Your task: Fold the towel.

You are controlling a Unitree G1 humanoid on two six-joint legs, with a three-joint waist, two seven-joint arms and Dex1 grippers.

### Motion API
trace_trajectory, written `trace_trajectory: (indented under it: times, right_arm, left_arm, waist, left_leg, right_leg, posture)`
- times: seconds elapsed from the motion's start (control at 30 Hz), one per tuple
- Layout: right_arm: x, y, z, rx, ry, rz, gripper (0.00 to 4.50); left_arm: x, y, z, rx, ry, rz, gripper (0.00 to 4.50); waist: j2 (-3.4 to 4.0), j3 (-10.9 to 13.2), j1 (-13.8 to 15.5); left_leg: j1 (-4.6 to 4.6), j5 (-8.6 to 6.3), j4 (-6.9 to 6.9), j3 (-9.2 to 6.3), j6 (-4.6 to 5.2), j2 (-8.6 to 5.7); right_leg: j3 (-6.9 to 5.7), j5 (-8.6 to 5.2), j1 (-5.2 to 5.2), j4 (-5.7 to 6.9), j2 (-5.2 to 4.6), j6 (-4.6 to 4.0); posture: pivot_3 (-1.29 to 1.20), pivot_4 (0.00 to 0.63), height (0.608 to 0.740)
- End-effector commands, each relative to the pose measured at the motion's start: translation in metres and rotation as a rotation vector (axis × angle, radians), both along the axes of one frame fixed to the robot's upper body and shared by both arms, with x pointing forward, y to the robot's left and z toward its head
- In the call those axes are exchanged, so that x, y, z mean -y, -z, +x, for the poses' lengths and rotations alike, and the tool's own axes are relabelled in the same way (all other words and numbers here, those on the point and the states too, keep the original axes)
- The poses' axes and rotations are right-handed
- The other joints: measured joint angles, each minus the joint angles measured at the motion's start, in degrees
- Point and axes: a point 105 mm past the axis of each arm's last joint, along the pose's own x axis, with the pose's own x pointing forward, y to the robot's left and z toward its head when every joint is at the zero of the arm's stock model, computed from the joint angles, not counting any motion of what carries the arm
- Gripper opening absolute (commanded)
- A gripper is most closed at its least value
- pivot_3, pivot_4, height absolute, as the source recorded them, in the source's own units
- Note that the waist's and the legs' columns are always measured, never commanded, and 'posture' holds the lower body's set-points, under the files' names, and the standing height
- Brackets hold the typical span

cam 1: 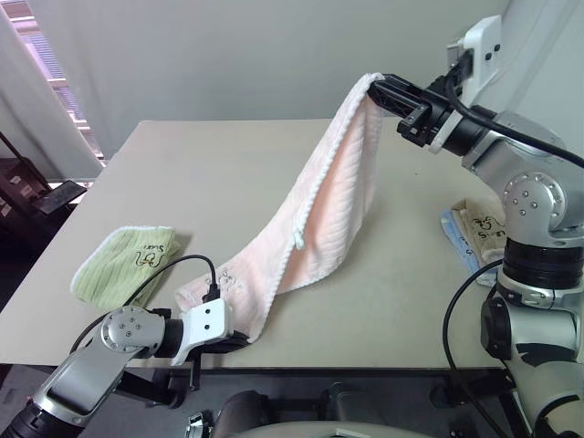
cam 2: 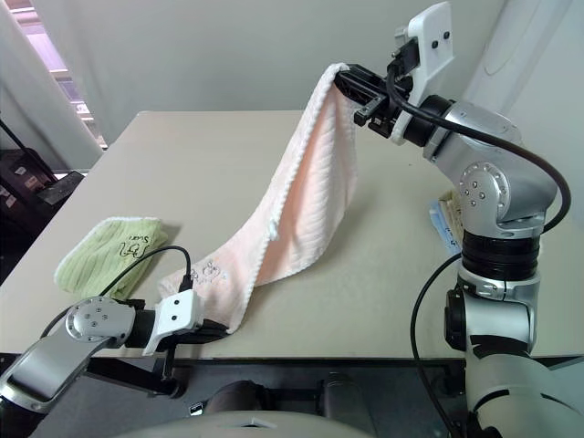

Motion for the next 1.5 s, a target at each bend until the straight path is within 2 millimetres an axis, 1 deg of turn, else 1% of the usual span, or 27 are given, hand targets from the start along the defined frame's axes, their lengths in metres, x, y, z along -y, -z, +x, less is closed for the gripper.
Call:
trace_trajectory:
  times: [0.03,0.13,0.2,0.27,0.33,0.43,0.53,0.63,0.73,0.8,0.87,0.9,0.97,1.07,1.13,1.17,1.27,1.37,1.5]
  right_arm:
    - [0.005,-0.009,-0.002,0.047,0.023,0.01,0.0]
    - [0.004,-0.005,0.001,0.037,0.029,0.014,0.0]
    - [0.005,-0.002,0.003,0.034,0.033,0.014,0.0]
    - [0.006,-0.001,0.004,0.033,0.038,0.016,0.0]
    - [0.009,0.0,0.007,0.029,0.051,0.024,0.0]
    - [0.013,0.001,0.011,0.026,0.068,0.032,0.0]
    - [0.022,0.0,0.017,0.027,0.106,0.053,0.0]
    - [0.03,0.001,0.024,0.025,0.145,0.069,0.0]
    - [0.037,0.005,0.032,0.021,0.191,0.071,0.0]
    - [0.044,0.005,0.038,0.022,0.227,0.084,0.0]
    - [0.054,0.003,0.043,0.031,0.278,0.098,0.0]
    - [0.058,0.002,0.046,0.033,0.301,0.101,0.0]
    - [0.07,0.002,0.052,0.028,0.355,0.115,0.0]
    - [0.091,0.007,0.067,0.011,0.473,0.121,0.0]
    - [0.103,0.011,0.074,0.007,0.536,0.122,0.0]
    - [0.106,0.012,0.077,0.006,0.554,0.125,0.0]
    - [0.121,0.018,0.088,0.008,0.646,0.107,0.0]
    - [0.127,0.021,0.098,0.02,0.689,0.089,0.0]
    - [0.135,0.015,0.108,0.039,0.741,0.13,0.0]
  left_arm:
    - [-0.012,0.003,0.01,0.014,-0.066,-0.055,0.03]
    - [-0.027,0.019,0.02,0.032,-0.116,-0.053,0.03]
    - [-0.035,0.023,0.026,0.045,-0.146,-0.062,0.03]
    - [-0.042,0.022,0.037,0.078,-0.191,-0.084,0.03]
    - [-0.048,0.01,0.05,0.109,-0.245,-0.138,0.03]
    - [-0.069,-0.024,0.058,0.171,-0.348,-0.249,0.03]
    - [-0.083,-0.053,0.067,0.231,-0.408,-0.312,0.03]
    - [-0.089,-0.082,0.076,0.278,-0.443,-0.388,0.03]
    - [-0.09,-0.108,0.087,0.325,-0.456,-0.458,0.03]
    - [-0.093,-0.125,0.098,0.379,-0.477,-0.505,0.03]
    - [-0.1,-0.141,0.115,0.45,-0.525,-0.53,0.03]
    - [-0.102,-0.145,0.121,0.472,-0.538,-0.531,0.03]
    - [-0.11,-0.156,0.141,0.556,-0.593,-0.511,0.03]
    - [-0.122,-0.165,0.181,0.654,-0.729,-0.466,0.03]
    - [-0.127,-0.169,0.204,0.699,-0.808,-0.443,0.03]
    - [-0.127,-0.171,0.212,0.705,-0.831,-0.439,0.03]
    - [-0.118,-0.179,0.236,0.733,-0.875,-0.454,0.03]
    - [-0.11,-0.189,0.251,0.746,-0.928,-0.475,0.03]
    - [-0.096,-0.213,0.268,0.798,-1.031,-0.487,0.03]
  waist:
    - [0.01,0.0,0.2]
    - [0.01,0.0,0.4]
    - [0.05,0.0,0.5]
    - [0.09,0.0,0.5]
    - [0.08,0.0,0.5]
    - [0.06,0.0,0.2]
    - [0.06,0.0,0.3]
    - [0.06,0.0,0.5]
    - [-0.01,0.1,0.5]
    - [-0.04,0.1,0.4]
    - [-0.04,0.1,0.5]
    - [-0.05,0.1,0.5]
    - [-0.05,0.1,0.4]
    - [-0.07,0.1,0.5]
    - [-0.12,0.1,0.5]
    - [-0.13,0.1,0.4]
    - [-0.16,0.1,0.4]
    - [-0.2,0.2,0.3]
    - [-0.26,0.2,0.0]
  left_leg:
    - [0.02,0.0,0.0,0.0,0.0,0.0]
    - [0.04,-0.01,-0.01,0.0,0.01,-0.01]
    - [0.03,-0.02,-0.02,0.0,0.01,-0.01]
    - [0.04,-0.02,-0.02,0.0,0.01,-0.01]
    - [0.05,-0.02,-0.03,0.0,0.01,0.0]
    - [0.04,-0.02,-0.03,-0.01,0.01,0.11]
    - [0.04,-0.01,0.01,-0.01,0.02,0.18]
    - [-0.03,0.09,0.0,-0.01,0.14,0.2]
    - [-0.12,0.11,0.0,0.0,0.16,0.18]
    - [-0.15,0.11,0.02,0.01,0.17,0.15]
    - [-0.14,0.11,0.06,0.02,0.17,0.14]
    - [-0.13,0.12,0.09,0.03,0.17,0.14]
    - [-0.08,0.13,0.1,0.04,0.17,0.13]
    - [-0.04,0.14,0.14,0.06,0.16,0.13]
    - [-0.05,0.19,0.15,0.07,0.21,0.11]
    - [-0.05,0.19,0.16,0.09,0.21,0.1]
    - [-0.09,0.29,0.15,0.2,0.06,0.09]
    - [-0.16,0.33,0.12,0.29,-0.01,0.09]
    - [-0.17,0.34,0.05,0.35,-0.02,0.09]
  right_leg:
    - [0.0,0.0,-0.01,-0.05,-0.01,0.0]
    - [0.0,0.01,0.01,-0.13,-0.02,0.0]
    - [-0.02,0.01,0.02,-0.14,-0.04,-0.01]
    - [-0.08,0.04,0.02,-0.13,-0.09,-0.06]
    - [-0.14,0.13,0.01,-0.13,-0.12,-0.19]
    - [-0.42,0.24,-0.01,-0.12,-0.17,-0.34]
    - [-0.76,0.29,0.1,-0.1,-0.29,-0.3]
    - [-0.83,0.22,0.08,-0.11,-0.28,-0.16]
    - [-0.86,0.27,0.08,-0.15,-0.28,0.06]
    - [-0.87,0.28,0.09,-0.17,-0.28,0.09]
    - [-0.87,0.29,0.12,-0.16,-0.26,0.11]
    - [-0.88,0.32,0.13,-0.14,-0.24,0.16]
    - [-0.88,0.36,0.18,-0.1,-0.23,0.21]
    - [-0.88,0.39,0.2,-0.06,-0.2,0.26]
    - [-0.89,0.45,0.21,-0.05,-0.19,0.37]
    - [-0.89,0.45,0.22,-0.05,-0.2,0.38]
    - [-0.88,0.46,0.18,-0.09,-0.22,0.44]
    - [-0.85,0.45,0.09,-0.13,-0.23,0.52]
    - [-0.8,0.41,0.02,-0.14,-0.22,0.6]
  posture:
    - [0.0,0.0,0.724]
    - [0.0,0.0,0.724]
    - [0.0,0.0,0.724]
    - [0.0,0.0,0.724]
    - [0.0,0.0,0.724]
    - [0.0,0.0,0.724]
    - [0.0,0.0,0.724]
    - [0.0,0.0,0.724]
    - [0.0,0.0,0.724]
    - [0.0,0.0,0.724]
    - [0.0,0.0,0.724]
    - [0.0,0.0,0.724]
    - [0.0,0.0,0.724]
    - [0.0,0.0,0.724]
    - [0.0,0.0,0.724]
    - [0.0,0.0,0.724]
    - [0.0,0.0,0.724]
    - [0.0,0.0,0.724]
    - [0.0,0.0,0.724]
